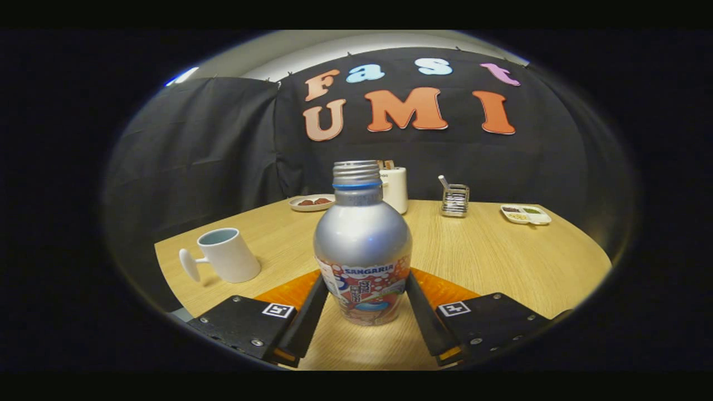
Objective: Take the bottle from table, then pour the juice into the cup, finally place the bottle on the coaster
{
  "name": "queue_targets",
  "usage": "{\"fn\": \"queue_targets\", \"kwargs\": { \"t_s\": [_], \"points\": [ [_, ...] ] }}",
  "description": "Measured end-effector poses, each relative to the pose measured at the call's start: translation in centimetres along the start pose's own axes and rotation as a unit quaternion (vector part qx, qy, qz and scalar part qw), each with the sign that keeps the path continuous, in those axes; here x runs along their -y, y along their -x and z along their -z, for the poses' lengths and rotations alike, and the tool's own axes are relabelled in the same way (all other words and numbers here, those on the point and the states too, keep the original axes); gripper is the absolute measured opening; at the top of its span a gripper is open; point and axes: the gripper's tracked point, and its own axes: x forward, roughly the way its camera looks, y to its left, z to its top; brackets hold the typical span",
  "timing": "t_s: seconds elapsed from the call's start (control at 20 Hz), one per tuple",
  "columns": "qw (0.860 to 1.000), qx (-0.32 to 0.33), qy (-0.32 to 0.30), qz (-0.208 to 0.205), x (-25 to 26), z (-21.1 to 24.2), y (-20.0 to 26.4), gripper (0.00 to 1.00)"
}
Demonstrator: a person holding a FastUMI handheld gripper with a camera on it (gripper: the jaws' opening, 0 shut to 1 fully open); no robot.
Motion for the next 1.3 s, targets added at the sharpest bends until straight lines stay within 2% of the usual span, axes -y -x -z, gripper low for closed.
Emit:
{"fn": "queue_targets", "kwargs": {
  "t_s": [0.25, 0.5, 0.7, 0.9, 1.3],
  "points": [
    [0.999, 0.025, 0.045, 0.009, -0.5, -2.7, 0.0, 0.78],
    [0.99, 0.042, 0.131, 0.022, -2.3, -4.8, -0.4, 0.79],
    [0.975, 0.053, 0.213, 0.035, -4.1, -5.9, -0.8, 0.78],
    [0.961, 0.065, 0.267, 0.029, -6.6, -6.2, -1.3, 0.78],
    [0.928, 0.067, 0.361, 0.063, -8.4, -6.4, -3.3, 0.78]
  ]
}}
